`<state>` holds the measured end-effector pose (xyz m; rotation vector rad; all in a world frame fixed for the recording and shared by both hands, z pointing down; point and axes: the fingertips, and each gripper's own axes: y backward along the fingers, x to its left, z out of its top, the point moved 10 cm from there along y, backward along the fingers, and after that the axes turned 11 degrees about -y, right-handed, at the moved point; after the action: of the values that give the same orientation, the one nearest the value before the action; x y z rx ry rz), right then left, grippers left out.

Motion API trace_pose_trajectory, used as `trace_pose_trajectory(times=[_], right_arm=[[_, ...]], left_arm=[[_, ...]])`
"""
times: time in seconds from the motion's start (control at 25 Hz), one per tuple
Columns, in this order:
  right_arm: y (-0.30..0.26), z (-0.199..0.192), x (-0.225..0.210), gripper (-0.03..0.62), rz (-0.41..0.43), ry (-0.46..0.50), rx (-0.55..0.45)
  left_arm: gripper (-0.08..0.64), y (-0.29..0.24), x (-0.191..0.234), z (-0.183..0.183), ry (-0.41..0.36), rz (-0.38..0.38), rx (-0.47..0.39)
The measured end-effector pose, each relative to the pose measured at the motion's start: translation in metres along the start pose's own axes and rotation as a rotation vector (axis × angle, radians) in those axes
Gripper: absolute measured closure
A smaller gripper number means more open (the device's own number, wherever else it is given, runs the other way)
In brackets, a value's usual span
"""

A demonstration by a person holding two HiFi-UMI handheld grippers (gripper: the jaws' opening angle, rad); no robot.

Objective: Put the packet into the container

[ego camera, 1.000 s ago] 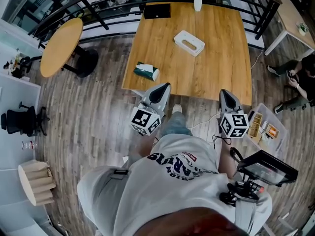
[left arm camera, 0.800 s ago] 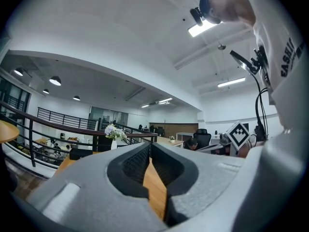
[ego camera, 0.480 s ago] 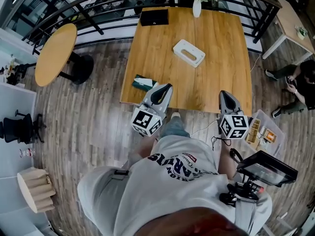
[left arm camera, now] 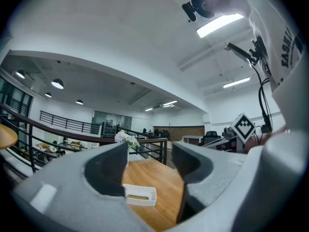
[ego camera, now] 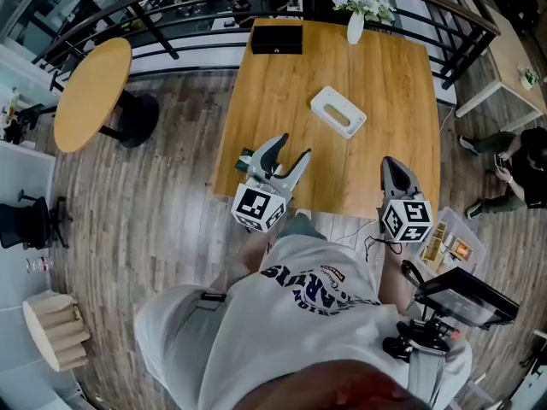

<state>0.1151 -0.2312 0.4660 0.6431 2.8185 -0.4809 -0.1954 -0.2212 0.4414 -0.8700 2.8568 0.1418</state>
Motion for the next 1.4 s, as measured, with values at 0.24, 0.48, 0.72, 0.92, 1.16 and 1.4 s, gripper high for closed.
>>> trace_pose_trajectory(times=[0.24,0.48,0.72,0.92,1.16,1.4], right_arm=[[-0.026,0.018,0.014,0.586,-0.004,0.015,0.018],[-0.049,0.030,0.014,0.586,-0.030,0.011,-0.005],[-0.063,0.033,0.018,0.586,-0.031,0.020,0.019],[-0.073,0.039,0.025,0.586,-0.021,0.017,0.015],[-0.085,0.037,0.024,0.586,0.011,0.010,0.036],[-0.098,0.038,0.014,0.586,0.039,0.005,0.030]], left_arm=[[0.070,-0.021,0.037,0.003,-0.046,0.045,-0.023],[0.070,-0.044,0.065,-0.006,-0.025,0.011,-0.041],[0.071,-0.049,0.075,-0.013,0.011,-0.001,-0.058],[0.071,-0.055,0.077,-0.017,0.020,-0.040,-0.050],[0.071,-0.063,0.077,-0.018,0.023,-0.051,-0.057],[0.071,-0.068,0.075,-0.013,-0.005,-0.043,-0.055]])
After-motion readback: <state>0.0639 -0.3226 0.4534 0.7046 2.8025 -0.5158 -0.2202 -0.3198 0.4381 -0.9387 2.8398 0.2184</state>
